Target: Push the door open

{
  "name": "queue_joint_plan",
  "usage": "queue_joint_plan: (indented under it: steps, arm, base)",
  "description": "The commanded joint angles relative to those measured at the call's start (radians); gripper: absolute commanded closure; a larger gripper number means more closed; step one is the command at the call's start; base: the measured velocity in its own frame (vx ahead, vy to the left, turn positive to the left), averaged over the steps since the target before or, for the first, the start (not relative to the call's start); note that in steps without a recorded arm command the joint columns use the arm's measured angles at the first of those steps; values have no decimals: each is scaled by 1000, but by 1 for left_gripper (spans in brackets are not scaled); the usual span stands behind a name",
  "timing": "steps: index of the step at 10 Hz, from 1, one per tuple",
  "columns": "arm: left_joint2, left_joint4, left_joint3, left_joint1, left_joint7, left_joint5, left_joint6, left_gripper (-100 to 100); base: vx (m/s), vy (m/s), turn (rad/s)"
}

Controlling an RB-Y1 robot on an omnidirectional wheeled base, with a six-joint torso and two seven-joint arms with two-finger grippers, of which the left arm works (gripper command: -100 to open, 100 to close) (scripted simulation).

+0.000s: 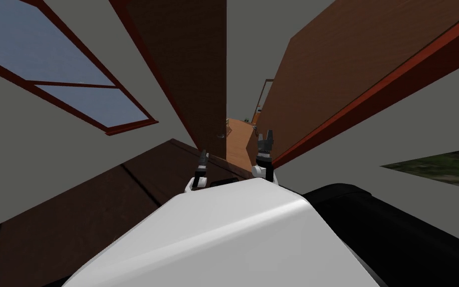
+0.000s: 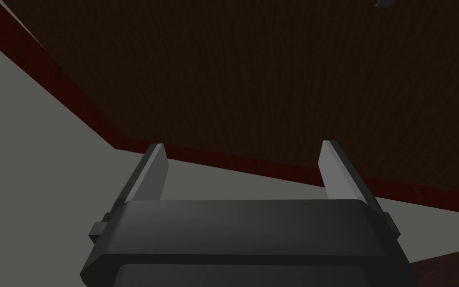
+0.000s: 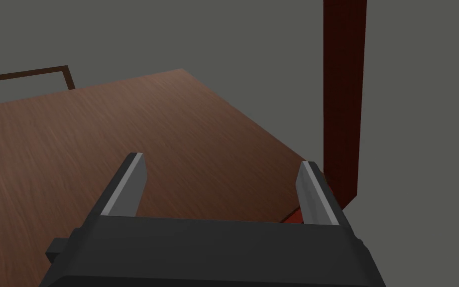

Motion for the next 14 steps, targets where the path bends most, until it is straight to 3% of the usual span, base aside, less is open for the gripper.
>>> queue_joint_plan:
  steps: [1, 14]
  arm:
    - [-4, 45, -9, -21, 1, -6, -4, -100]
    - [-31, 346, -71, -150, 17, -43, -31, -100]
  base:
    - [104, 65, -58]
    - [85, 56, -63]
